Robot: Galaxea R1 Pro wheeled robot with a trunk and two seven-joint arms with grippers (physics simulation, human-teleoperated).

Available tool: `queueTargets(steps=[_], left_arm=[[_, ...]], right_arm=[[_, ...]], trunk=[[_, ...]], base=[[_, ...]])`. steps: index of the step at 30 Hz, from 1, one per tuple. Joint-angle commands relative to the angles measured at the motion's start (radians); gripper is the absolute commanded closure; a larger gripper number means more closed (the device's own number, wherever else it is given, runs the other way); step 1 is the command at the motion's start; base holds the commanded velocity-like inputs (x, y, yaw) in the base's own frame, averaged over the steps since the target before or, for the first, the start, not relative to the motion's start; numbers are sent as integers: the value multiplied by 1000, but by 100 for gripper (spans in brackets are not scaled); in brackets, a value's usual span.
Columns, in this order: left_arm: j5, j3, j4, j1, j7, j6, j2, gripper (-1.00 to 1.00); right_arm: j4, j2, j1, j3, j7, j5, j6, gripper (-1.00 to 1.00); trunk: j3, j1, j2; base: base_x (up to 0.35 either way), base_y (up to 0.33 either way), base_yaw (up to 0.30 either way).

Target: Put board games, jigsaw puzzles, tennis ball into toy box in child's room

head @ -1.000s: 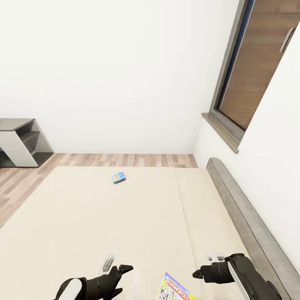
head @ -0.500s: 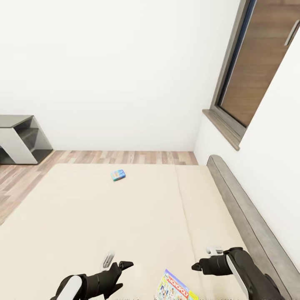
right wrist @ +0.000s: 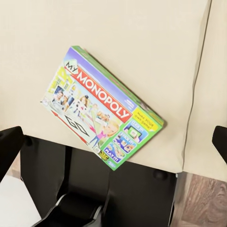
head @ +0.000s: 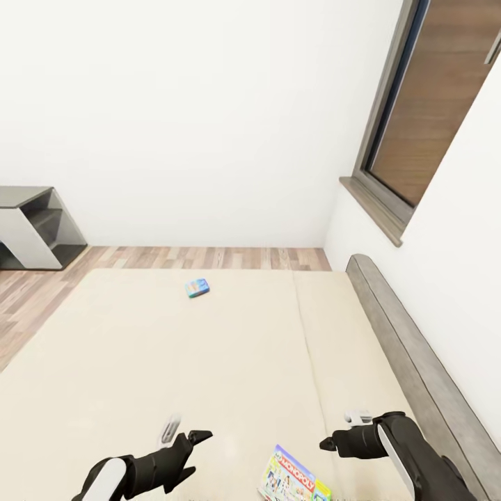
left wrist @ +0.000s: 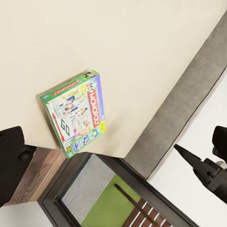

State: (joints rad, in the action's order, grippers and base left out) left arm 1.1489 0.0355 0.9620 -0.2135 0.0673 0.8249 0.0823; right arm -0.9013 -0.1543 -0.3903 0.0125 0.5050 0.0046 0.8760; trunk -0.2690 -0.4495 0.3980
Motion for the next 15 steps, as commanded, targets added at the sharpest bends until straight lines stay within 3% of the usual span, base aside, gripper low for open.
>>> queueTargets(steps=[1,5,15], left_arm=[[-6,-2,1,-1,6,2,1,-100],[-6,-7,5,-1,6,2,4,-100],[-5,-17,57,-1,5,4,45,-100]], right_arm=[[-1,-1,-1,1,3,1,4,-100],[-1,-1,-1,1,3,0,4,-100],[-2,-1,-1,2,3,0,5,-100]], trunk=[[-4,0,2],[-10,0,2],[-26,0,2]], base=[[0,0,0],[0,0,0],[0,0,0]])
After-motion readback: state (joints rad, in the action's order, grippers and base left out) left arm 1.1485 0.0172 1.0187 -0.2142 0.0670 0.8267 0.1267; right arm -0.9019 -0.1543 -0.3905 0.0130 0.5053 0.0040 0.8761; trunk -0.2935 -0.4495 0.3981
